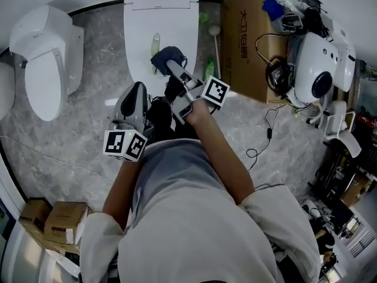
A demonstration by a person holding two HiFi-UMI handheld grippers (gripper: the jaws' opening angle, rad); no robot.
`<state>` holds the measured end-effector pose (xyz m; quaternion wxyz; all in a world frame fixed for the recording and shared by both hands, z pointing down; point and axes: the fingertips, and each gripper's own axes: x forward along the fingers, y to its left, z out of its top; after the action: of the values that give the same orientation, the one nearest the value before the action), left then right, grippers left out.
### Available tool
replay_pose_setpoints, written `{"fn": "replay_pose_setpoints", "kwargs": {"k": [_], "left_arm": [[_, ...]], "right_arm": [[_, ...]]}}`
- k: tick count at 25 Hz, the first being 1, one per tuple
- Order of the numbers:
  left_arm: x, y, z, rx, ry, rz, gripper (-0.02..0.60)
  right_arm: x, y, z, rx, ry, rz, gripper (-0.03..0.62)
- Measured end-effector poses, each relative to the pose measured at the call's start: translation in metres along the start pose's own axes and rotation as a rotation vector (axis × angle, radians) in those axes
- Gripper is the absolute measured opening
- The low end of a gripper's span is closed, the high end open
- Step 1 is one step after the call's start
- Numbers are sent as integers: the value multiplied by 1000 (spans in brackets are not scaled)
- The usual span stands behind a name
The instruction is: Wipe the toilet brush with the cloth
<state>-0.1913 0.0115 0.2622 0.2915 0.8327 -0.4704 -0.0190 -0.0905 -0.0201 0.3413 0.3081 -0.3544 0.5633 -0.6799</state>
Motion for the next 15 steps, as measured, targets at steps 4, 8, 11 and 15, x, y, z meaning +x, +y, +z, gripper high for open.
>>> {"fn": "replay_pose_setpoints", "kwargs": {"k": [4,8,11,15], "left_arm": [[3,0,4,-3,-5,2,0],[5,2,9,-2,-13,2,0],[7,1,15,3,-24,-1,0],[9,-4,26,11,-47,-7,0]], "right_arm": [[3,13,4,3,9,33,81],[8,28,6,0,17,70,81],[10,41,10,-3,19,100,81],[11,64,16,-33,22,142,81]]}}
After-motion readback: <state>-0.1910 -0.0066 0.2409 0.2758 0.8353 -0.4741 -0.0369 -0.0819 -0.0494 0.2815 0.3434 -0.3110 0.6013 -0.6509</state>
